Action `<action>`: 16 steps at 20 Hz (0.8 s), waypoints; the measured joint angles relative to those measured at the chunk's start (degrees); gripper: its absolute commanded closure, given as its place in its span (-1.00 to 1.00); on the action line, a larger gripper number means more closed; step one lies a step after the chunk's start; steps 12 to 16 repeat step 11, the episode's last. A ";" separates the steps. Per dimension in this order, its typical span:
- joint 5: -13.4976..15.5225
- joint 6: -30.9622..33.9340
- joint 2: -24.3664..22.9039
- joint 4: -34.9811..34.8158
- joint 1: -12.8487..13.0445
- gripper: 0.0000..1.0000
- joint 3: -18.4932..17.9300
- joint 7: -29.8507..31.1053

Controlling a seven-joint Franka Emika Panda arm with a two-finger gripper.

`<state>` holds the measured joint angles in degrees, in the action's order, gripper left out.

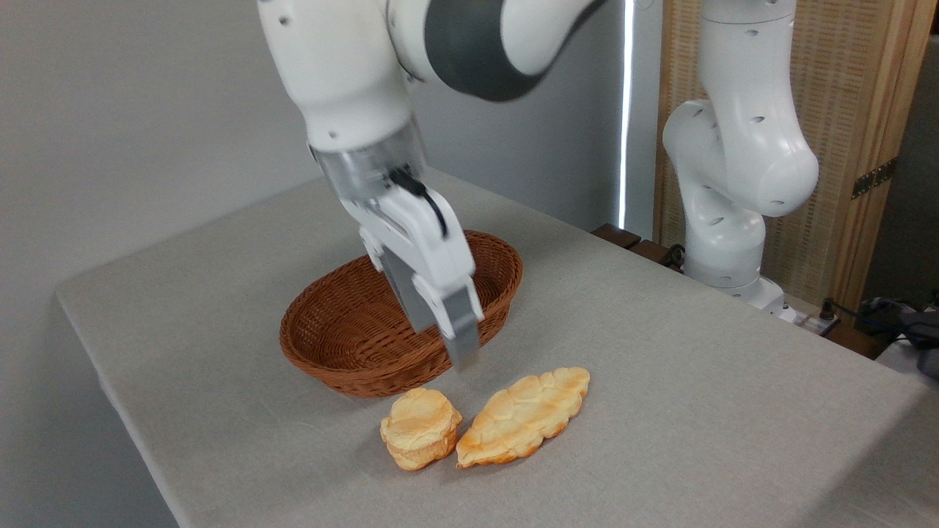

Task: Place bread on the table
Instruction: 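Open the gripper to release the roll and raise it away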

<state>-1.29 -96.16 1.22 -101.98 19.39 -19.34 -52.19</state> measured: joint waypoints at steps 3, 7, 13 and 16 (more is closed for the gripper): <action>0.00 0.00 -1.00 1.17 0.20 -1.00 2.97 4.12; 0.01 0.00 -2.00 2.91 0.27 -1.00 6.27 8.75; 0.03 0.01 -2.24 4.57 0.30 -1.00 8.21 11.03; 0.03 0.01 -2.24 4.57 0.30 -1.00 8.21 11.03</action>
